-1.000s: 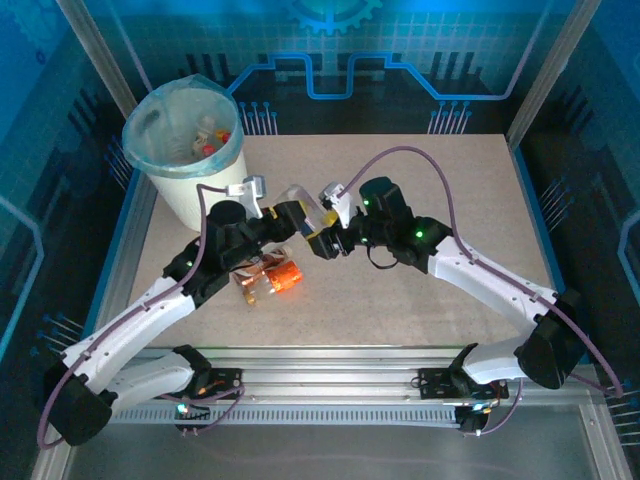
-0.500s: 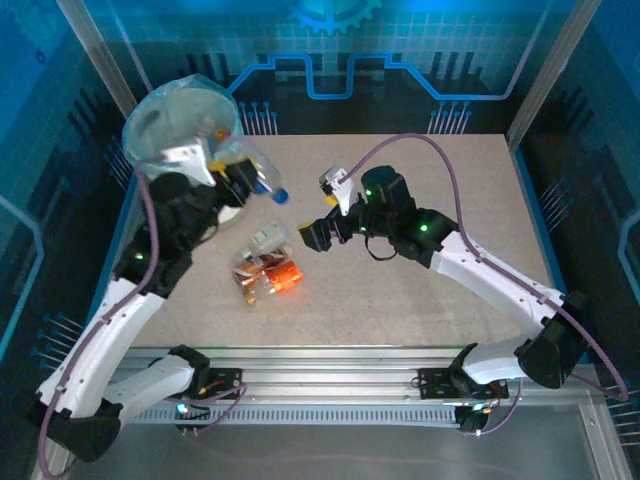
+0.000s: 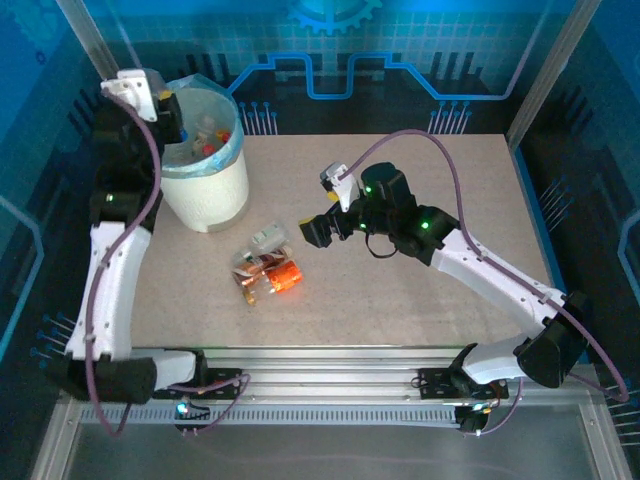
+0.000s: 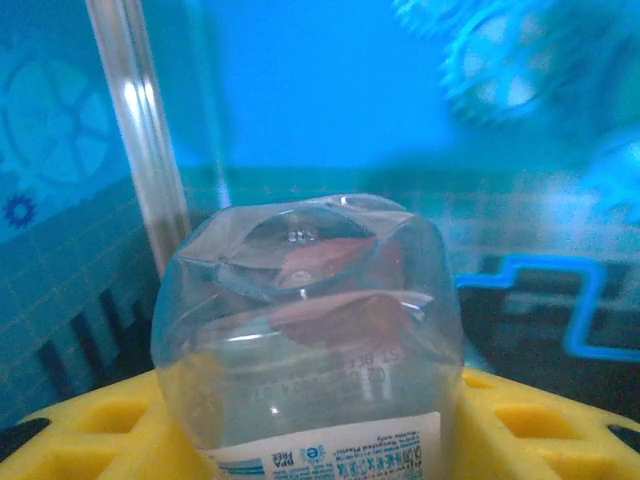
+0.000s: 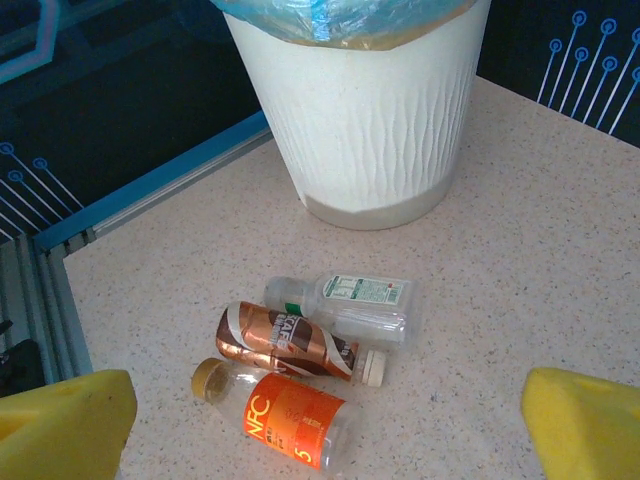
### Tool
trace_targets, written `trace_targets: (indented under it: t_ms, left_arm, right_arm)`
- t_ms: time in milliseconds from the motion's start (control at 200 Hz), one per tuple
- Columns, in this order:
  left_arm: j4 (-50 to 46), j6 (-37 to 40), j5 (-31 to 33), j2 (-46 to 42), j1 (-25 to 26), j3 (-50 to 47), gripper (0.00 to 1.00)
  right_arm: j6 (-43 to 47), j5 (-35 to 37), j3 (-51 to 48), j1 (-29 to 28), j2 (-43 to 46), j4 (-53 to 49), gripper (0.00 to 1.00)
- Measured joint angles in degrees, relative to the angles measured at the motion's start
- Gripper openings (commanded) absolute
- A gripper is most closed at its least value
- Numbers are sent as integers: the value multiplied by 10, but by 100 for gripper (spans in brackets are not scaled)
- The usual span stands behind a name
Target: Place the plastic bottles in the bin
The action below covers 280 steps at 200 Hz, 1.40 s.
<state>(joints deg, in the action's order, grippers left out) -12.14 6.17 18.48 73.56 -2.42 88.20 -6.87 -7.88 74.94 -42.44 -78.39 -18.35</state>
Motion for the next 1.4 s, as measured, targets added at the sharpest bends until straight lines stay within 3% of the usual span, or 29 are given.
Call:
trace_targets:
  t_ms: [135, 300, 380, 1156, 1401]
  left_arm:
    - [-1, 4, -19, 77, -43, 16, 60]
    - [-5, 5, -38, 137, -53, 24, 83]
    - [-7, -4, -46, 148, -53, 24, 87]
    - [-39, -24, -99, 149, -53, 41, 79]
    - [-60, -59, -154, 125, -53, 39, 78]
  right_arm:
    - [0, 2, 0, 0, 0, -9, 100]
    - [-4, 4, -4, 0, 0, -11, 100]
    - [-5, 4, -4, 0, 0, -13, 100]
    - [-4, 3, -3, -8, -20, -23, 100]
    - [88, -18, -3, -26, -34, -37, 100]
